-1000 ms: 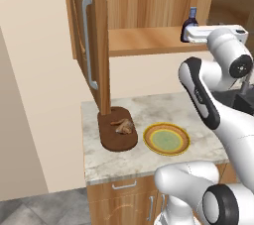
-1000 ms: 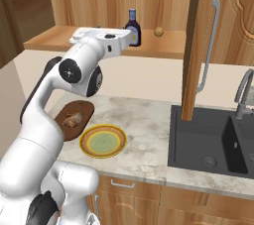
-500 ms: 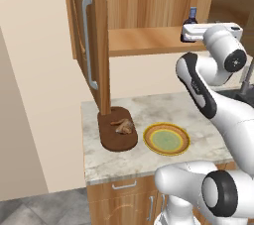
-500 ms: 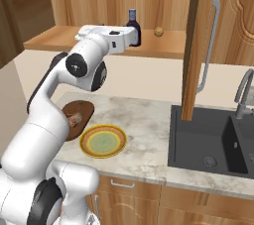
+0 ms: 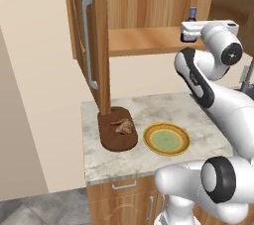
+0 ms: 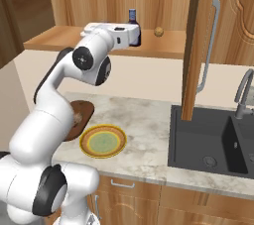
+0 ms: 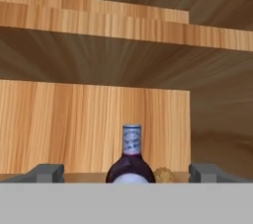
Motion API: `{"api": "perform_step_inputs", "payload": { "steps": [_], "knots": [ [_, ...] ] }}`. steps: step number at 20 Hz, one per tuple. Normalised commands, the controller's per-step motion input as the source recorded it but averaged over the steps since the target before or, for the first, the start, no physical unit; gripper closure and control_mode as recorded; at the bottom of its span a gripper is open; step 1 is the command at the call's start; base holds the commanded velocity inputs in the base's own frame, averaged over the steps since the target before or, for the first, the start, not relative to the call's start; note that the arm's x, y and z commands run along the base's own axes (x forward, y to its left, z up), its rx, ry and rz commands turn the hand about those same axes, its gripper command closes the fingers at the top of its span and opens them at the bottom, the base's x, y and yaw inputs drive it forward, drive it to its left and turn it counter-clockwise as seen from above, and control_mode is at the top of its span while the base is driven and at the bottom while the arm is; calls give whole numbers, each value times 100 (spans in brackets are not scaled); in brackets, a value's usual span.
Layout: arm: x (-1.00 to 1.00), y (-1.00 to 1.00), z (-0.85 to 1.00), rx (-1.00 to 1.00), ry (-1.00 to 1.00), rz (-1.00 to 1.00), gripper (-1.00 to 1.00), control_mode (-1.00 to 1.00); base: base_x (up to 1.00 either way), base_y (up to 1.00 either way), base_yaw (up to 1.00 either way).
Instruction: Pick the chicken drumstick from the plate and place it on the cutting board. Then pick the condiment bottle from the cabinet and place it next to the cutting board.
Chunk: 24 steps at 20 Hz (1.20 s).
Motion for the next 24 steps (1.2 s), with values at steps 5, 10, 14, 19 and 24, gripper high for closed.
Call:
{"api": "perform_step_inputs", "payload": {
  "steps": [5, 10, 14, 19, 24],
  "knots": [
    [23, -7, 0, 0, 0, 0, -100, -100, 0, 0, 0],
    [19, -5, 0, 0, 0, 0, -100, -100, 0, 0, 0],
    [18, -4, 0, 0, 0, 0, -100, -100, 0, 0, 0],
    [16, -5, 0, 0, 0, 0, -100, -100, 0, 0, 0],
    [13, -4, 0, 0, 0, 0, -100, -100, 0, 0, 0]
  ]
}}
